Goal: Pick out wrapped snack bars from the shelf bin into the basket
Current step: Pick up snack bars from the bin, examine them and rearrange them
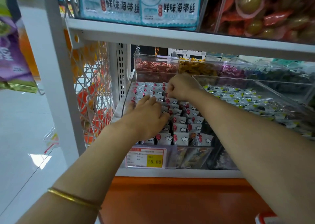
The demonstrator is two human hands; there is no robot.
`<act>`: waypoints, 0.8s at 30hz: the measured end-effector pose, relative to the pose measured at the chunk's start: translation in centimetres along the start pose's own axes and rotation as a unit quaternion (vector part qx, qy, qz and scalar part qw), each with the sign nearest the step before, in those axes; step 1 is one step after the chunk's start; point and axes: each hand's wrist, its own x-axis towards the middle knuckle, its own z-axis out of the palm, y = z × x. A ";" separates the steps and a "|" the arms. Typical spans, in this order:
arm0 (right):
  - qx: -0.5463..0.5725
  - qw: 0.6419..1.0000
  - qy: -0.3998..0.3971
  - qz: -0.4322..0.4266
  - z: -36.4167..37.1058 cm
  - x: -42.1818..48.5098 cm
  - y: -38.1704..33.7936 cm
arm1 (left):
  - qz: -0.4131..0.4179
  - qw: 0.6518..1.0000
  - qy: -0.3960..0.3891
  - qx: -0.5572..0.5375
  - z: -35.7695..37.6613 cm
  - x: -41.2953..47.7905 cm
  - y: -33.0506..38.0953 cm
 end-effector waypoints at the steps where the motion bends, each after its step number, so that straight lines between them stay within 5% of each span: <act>1: 0.031 0.999 0.013 0.007 -0.3 -0.1 0.0 | -0.001 1.000 -0.002 -0.002 0.0 -0.1 0.0; 7: 0.026 0.999 0.018 -0.016 -0.1 -0.9 -0.2 | -0.006 1.000 0.001 -0.005 -0.2 -0.2 0.1; 14: 0.177 0.963 0.205 0.009 -2.9 -3.9 0.4 | -0.018 0.986 0.126 -0.105 -0.6 -1.0 0.4; 18: 0.305 0.901 0.306 0.032 -3.6 -9.3 -0.1 | -0.028 0.966 0.190 -0.173 -0.8 -2.2 1.2; 21: 0.506 0.819 0.248 0.109 -3.8 -13.3 -0.4 | -0.055 0.930 0.177 -0.319 -1.0 -3.7 1.9; 24: 0.659 0.718 0.175 0.140 -3.9 -16.2 -0.9 | -0.092 0.851 0.124 -0.502 -1.0 -5.1 2.3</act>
